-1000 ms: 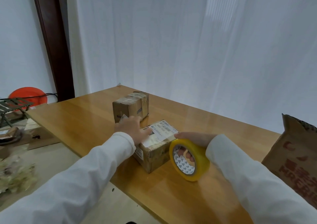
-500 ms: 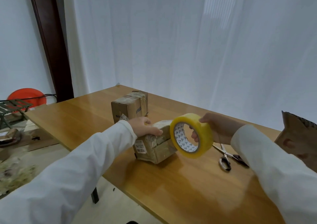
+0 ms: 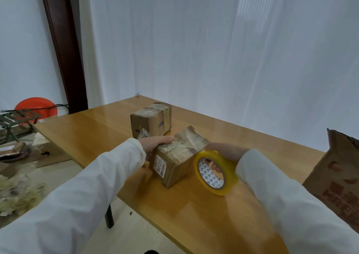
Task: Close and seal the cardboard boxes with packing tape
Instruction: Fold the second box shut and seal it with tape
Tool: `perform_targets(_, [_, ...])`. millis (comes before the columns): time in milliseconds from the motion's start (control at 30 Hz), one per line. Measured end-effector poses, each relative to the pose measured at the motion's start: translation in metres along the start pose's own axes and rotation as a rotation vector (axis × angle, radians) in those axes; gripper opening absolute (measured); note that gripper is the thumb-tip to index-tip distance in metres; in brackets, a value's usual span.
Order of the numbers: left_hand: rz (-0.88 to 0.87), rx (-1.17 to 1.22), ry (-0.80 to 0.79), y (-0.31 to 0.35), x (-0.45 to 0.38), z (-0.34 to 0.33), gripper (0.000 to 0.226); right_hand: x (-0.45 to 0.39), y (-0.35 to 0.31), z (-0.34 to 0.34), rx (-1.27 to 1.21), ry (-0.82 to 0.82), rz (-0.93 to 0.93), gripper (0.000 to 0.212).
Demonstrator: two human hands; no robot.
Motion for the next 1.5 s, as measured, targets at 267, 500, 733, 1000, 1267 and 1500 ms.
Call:
perform_targets(267, [-0.383, -0.883, 0.534, 0.011, 0.010, -0.031, 0.088, -0.007, -0.002, -0.006, 0.039, 0.015, -0.051, 0.036])
perform_targets(500, [-0.289, -0.907, 0.350, 0.016, -0.004, -0.017, 0.092, 0.016, -0.019, 0.008, 0.034, -0.028, -0.049, 0.043])
perform_targets(733, [-0.291, -0.883, 0.373, 0.016, -0.005, -0.018, 0.090, 0.026, -0.033, 0.022, -0.003, 0.025, 0.000, 0.042])
perform_targets(1000, [-0.247, -0.855, 0.324, 0.019, -0.010, -0.013, 0.087, 0.008, 0.002, -0.001, -0.023, 0.016, -0.045, 0.049])
perform_targets(1267, [-0.125, -0.595, 0.166, 0.028, -0.015, 0.010, 0.075, -0.005, 0.008, 0.012, -0.182, -0.102, 0.016, 0.037])
perform_targets(1500, [0.072, -0.110, 0.024, 0.020, -0.023, 0.024, 0.080, -0.017, 0.010, 0.011, -0.142, -0.228, -0.085, 0.053])
Point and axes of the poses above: each hand's wrist, its own x-axis away from the middle knuckle, its own z-axis out of the back of the hand, y = z × x, the point moved 1 cm from there along -x, towards the middle knuckle, and after that the axes turned 13 degrees about -x, right-handed, at the moved point
